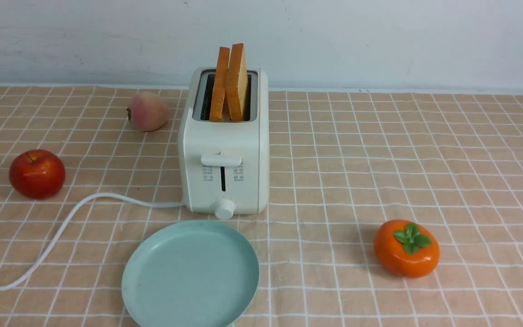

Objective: Take toasted bread from bread machine on light coffee tablecloth place on plate.
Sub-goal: 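Reach for a toast slice standing in the toaster with the left gripper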

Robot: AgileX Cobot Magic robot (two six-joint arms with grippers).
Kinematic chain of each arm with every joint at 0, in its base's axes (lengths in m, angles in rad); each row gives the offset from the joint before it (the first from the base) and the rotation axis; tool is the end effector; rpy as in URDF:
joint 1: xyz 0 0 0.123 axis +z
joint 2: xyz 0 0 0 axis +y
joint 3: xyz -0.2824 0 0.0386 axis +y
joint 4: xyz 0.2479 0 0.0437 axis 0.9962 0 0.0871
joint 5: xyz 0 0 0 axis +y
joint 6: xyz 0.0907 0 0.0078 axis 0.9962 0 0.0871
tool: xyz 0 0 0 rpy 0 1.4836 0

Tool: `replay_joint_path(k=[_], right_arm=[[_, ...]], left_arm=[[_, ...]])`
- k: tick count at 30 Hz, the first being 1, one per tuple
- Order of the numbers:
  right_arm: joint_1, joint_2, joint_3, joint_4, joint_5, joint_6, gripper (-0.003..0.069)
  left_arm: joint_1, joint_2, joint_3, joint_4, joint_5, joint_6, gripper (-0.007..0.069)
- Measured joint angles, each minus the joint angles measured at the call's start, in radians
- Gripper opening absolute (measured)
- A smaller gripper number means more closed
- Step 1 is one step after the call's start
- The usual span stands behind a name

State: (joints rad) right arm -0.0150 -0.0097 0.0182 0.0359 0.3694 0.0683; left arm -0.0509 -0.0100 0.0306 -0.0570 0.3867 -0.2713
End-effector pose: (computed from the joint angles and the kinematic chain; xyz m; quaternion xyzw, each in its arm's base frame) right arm 0.0527 0.0004 0.1743 0.0429 0.8008 0.0311 0.5965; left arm 0.0522 -0.0046 0.1686 -0.1041 0.8039 -0.1177 0.5737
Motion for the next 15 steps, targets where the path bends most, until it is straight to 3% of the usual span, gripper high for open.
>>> replay_joint_path(k=[15], right_arm=[[0.0,0.0,0.0,0.0,0.0,0.0,0.0239]], left_arm=[[0.0,0.0,0.0,0.042,0.0,0.003,0.0238]])
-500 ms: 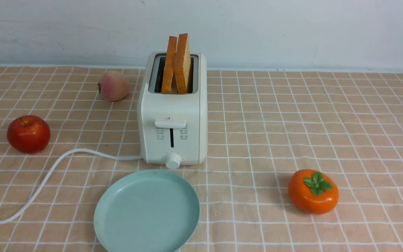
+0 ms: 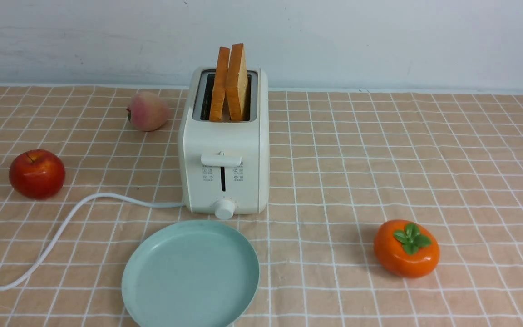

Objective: Take toasted bread from bread machine on light coffee tablecloth place on plate.
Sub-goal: 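Reach for a toast slice standing in the toaster with the left gripper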

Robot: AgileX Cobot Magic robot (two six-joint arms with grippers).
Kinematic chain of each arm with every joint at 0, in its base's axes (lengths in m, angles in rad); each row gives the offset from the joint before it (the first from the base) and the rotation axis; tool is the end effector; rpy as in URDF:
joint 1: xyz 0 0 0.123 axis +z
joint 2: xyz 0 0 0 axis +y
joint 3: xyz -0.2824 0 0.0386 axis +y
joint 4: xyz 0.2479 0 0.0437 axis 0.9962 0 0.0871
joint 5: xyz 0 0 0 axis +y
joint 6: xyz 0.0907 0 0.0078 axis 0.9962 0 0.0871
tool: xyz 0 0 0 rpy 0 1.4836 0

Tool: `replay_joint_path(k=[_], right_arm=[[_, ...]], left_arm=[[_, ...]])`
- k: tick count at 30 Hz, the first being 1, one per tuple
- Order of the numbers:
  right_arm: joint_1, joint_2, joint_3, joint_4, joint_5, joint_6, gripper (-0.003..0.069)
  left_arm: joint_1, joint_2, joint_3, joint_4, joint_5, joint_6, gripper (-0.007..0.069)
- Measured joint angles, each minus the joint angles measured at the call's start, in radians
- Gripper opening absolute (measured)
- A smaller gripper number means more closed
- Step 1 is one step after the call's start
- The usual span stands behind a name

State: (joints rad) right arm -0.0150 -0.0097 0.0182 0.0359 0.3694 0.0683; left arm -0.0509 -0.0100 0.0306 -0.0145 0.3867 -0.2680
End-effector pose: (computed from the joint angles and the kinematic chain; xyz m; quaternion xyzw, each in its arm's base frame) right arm 0.0527 0.0004 0.1743 0.0429 0.8008 0.0311 0.5965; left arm 0.0523 -0.0032 0.1686 -0.0917 0.8056 -0.0990 0.5770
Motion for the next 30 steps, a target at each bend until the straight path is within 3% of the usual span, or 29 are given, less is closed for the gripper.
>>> replay_joint_path(k=[8,12,15,18,23,30], right_arm=[[0.0,0.0,0.0,0.0,0.0,0.0,0.0239],[0.0,0.0,0.0,0.0,0.0,0.0,0.0239],[0.0,0.0,0.0,0.005,0.0,0.002,0.0239],[0.0,0.0,0.002,0.051,-0.023,0.021,0.0239],[0.0,0.0,0.006,0.264,-0.202,0.158,0.0239],[0.0,0.0,0.006,0.331,-0.343,0.184,0.0239]], left_arm=[[0.0,0.0,0.0,0.028,-0.032,0.013,0.0238],[0.0,0.0,0.0,-0.043,-0.117,-0.007,0.0238],[0.0,0.0,0.0,-0.176,-0.218,-0.065,0.0238],[0.0,0.0,0.0,-0.239,-0.266,-0.081,0.0238],[0.0,0.0,0.0,-0.336,-0.396,-0.099,0.0238],[0.0,0.0,0.0,-0.409,-0.404,-0.154,0.0238]])
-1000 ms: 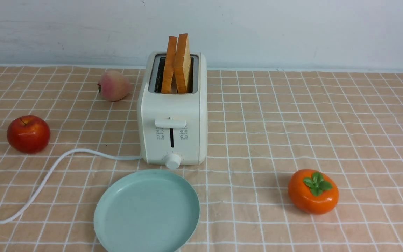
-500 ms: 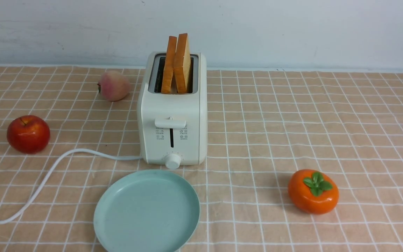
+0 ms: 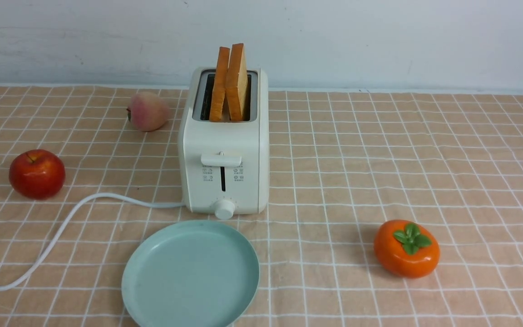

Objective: Take toasted bread from bread machine on light coffee tablecloth place on plate.
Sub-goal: 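Reach for a toast slice standing in the toaster with the left gripper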

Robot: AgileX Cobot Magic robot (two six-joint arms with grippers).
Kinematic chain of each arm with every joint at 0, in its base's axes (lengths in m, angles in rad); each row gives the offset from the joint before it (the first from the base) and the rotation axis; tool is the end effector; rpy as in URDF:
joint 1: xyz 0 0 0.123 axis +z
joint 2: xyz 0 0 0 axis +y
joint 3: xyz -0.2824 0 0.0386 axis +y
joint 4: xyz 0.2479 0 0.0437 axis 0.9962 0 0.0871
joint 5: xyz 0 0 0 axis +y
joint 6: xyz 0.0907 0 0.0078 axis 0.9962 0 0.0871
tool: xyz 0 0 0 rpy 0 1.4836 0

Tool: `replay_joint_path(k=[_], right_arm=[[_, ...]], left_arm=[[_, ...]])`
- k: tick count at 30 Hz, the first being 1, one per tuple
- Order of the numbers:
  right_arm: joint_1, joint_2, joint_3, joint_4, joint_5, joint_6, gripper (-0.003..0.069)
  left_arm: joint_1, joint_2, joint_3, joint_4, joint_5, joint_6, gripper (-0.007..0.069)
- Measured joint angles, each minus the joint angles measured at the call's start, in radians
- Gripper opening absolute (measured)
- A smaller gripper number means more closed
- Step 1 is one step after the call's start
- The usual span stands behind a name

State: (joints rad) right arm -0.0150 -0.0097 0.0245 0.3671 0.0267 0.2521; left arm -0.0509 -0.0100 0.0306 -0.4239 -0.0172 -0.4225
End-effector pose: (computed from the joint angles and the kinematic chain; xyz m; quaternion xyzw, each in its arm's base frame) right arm 0.0567 0.0001 0.2031 0.2119 0.6568 0.2184 0.6899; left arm 0.0567 -0.0023 0.2047 -0.2648 0.6235 -0.3169 0.6638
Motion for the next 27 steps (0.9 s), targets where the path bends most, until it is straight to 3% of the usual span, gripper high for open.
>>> replay_joint_path(k=[7,11,13,16,17,18,22,27], right_arm=[[0.0,0.0,0.0,0.014,-0.027,0.003,0.0238],[0.01,0.005,-0.114,0.009,0.01,0.045,0.0189],[0.011,0.029,-0.207,-0.011,0.054,0.046,0.0155],[0.011,0.194,-0.497,-0.093,0.281,0.033,0.0038],[0.011,0.207,-0.513,-0.097,0.297,0.032,0.0031],[0.011,0.304,-0.62,-0.119,0.396,0.022,-0.0001],[0.011,0.584,-0.855,-0.137,0.755,-0.064,-0.0019],[0.011,0.794,-0.927,-0.109,1.007,-0.205,-0.0019]], left_arm=[[0.0,0.0,0.0,-0.019,-0.089,-0.012,0.0203],[0.0,0.0,-0.107,-0.023,-0.154,-0.01,0.0024],[0.0,0.017,-0.18,-0.016,-0.111,0.002,-0.0015],[0.0,0.176,-0.45,0.023,0.189,0.071,-0.0014],[0.0,0.205,-0.465,0.025,0.189,0.074,-0.0014],[0.0,0.299,-0.57,0.048,0.379,0.101,-0.0014],[0.0,0.678,-0.837,0.118,0.812,0.165,-0.0014],[0.001,0.995,-1.003,0.128,1.001,0.286,-0.0014]])
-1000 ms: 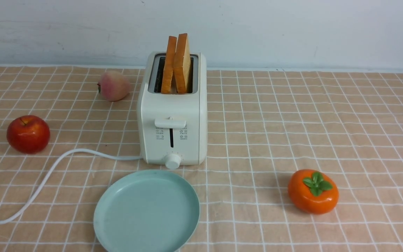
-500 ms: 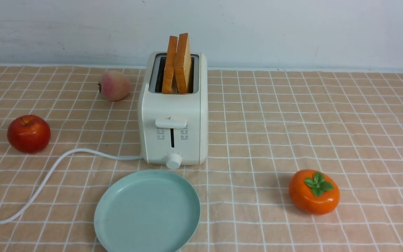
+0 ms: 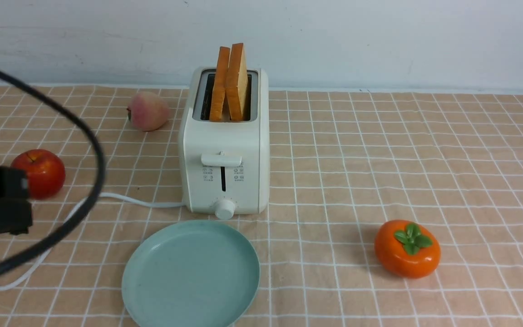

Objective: Take toasted bread from bread machine on light coffee tablecloth place on plate.
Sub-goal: 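Reach for a toast slice standing in the toaster with the left gripper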

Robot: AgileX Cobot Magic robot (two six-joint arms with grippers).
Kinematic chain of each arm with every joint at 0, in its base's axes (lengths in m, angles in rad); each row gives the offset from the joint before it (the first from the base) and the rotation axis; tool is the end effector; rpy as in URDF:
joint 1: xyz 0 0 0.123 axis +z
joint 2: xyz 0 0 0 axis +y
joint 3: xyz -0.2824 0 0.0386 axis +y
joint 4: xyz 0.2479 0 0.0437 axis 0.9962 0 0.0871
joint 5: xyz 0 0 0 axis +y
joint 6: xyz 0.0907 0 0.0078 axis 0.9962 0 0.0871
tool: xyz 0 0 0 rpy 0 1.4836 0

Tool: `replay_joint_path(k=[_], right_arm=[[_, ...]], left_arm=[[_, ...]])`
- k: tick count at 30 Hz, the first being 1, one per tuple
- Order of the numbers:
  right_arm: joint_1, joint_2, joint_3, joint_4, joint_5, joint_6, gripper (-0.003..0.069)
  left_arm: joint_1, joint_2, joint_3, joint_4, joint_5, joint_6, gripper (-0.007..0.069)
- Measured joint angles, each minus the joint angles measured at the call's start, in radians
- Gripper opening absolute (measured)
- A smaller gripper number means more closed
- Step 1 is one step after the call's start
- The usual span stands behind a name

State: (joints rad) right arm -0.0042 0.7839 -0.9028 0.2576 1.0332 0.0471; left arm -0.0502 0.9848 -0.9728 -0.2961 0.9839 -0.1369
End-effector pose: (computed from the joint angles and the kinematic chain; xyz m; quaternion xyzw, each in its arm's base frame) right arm 0.1293 0.0194 0.3580 0.0449 0.9231 0.1344 0.3575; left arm 0.1787 -0.0311 0.3518 -0.0778 0.9329 -0.1721 0.3067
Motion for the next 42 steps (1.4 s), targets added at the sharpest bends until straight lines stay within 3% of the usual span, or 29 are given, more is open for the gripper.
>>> replay_joint_path(k=[6,9,15,20,33,37,42], right_arm=[[0.0,0.048,0.042,0.146,0.04,-0.156,-0.0016],[0.0,0.048,0.06,0.185,0.031,-0.194,-0.0015],[0.0,0.048,0.108,0.261,0.014,-0.233,-0.001],[0.0,0.048,0.108,0.292,0.001,-0.254,-0.0008],[0.0,0.048,0.108,0.334,0.016,-0.277,-0.0002],[0.0,0.048,0.108,0.34,0.022,-0.28,-0.0001],[0.0,0.048,0.108,0.342,0.024,-0.281,-0.0001]], left_arm=[[-0.001,0.239,-0.177,-0.208,0.029,0.168,-0.0014],[-0.024,0.269,-0.194,-0.242,0.025,0.23,-0.0014],[-0.162,0.272,-0.2,-0.189,0.002,0.228,-0.0014],[-0.247,0.28,-0.204,-0.09,-0.108,0.152,-0.0014],[-0.273,0.456,-0.319,-0.039,-0.408,0.202,-0.0007],[-0.273,0.531,-0.347,-0.066,-0.485,0.202,0.0056],[-0.273,0.642,-0.384,-0.089,-0.598,0.223,0.0227]])
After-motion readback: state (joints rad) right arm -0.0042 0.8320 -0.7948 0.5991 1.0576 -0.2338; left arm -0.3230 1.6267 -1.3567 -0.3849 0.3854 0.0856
